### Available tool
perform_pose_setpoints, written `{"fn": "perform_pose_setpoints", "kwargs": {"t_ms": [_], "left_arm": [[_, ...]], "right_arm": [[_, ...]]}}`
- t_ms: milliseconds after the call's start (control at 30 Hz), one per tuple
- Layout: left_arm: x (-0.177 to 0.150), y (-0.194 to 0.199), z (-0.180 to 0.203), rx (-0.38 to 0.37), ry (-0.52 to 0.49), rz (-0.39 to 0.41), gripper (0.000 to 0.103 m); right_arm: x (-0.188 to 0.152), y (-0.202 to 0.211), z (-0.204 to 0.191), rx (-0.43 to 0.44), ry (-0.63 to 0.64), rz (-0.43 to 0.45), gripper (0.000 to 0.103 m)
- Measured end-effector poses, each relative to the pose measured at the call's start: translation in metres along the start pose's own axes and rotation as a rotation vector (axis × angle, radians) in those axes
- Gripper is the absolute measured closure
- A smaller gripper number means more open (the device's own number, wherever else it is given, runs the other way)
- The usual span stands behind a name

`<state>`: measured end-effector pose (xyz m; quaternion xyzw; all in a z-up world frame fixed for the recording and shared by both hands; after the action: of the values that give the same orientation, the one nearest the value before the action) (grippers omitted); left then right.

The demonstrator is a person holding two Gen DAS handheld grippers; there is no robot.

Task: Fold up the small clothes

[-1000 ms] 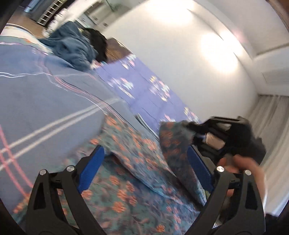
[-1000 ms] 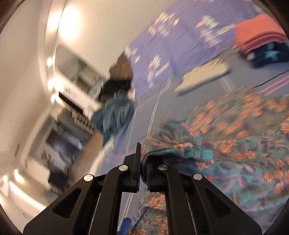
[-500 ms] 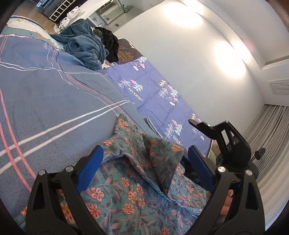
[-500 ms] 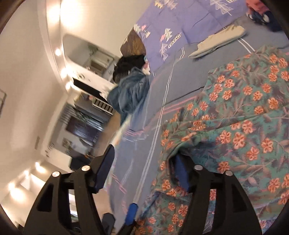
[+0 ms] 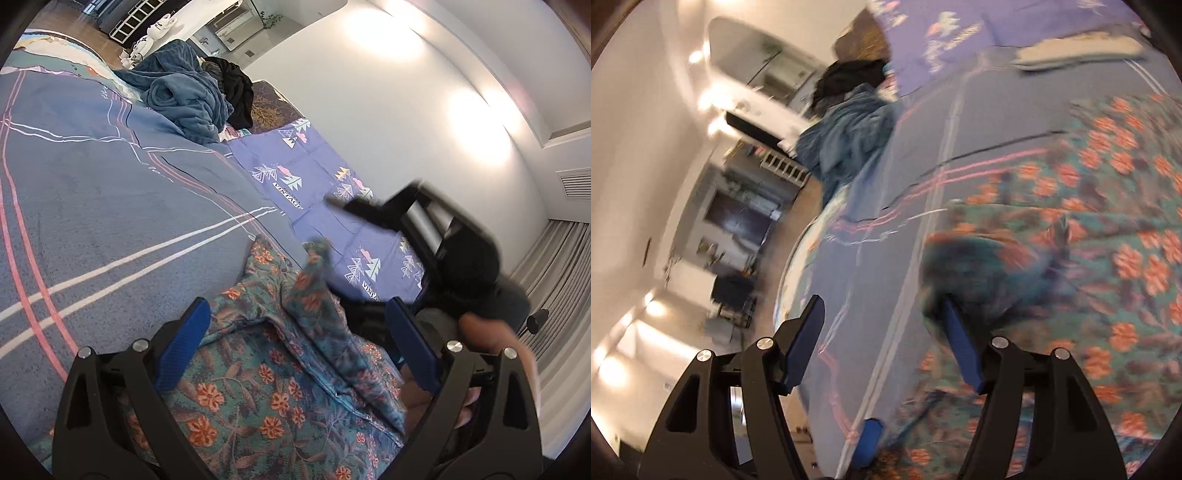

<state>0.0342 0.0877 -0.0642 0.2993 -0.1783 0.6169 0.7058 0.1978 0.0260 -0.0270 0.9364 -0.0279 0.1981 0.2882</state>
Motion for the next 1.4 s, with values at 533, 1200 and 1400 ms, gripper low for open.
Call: {"fn": "perform_pose_setpoints", "kwargs": {"t_ms": [533,1200,1400], "left_arm": [[-0.001,-0.007,-0.002,0.007,0.004,-0.026,0.005],[-0.009,-0.016,0.005,0.038,-0.059,-0.084,0.005],[-0.011,-0.017,0.007,0.049,-0.080,-0.093,0.005]], "right_arm": [[-0.024,0.056,0.043,-0.045,-0.027,0.102,0.035],[-0.041,0.257,0.272,-0.484,-0.249,0.533,0.098],[-0.033,0.265,0.274,-0.501,-0.249,0.577,0.098]]}}
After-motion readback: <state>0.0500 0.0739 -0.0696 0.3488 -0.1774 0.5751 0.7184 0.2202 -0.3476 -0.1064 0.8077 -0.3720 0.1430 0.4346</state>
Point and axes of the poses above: each gripper's, at about its wrist camera, not at the fingertips, and y roughly against the way its jaws point, z to its right, x to its top, the point moved 7 cm from there along -y, roughly the way its jaws point, and after that the axes turned 1 degree about -x, right-handed, at the moved point
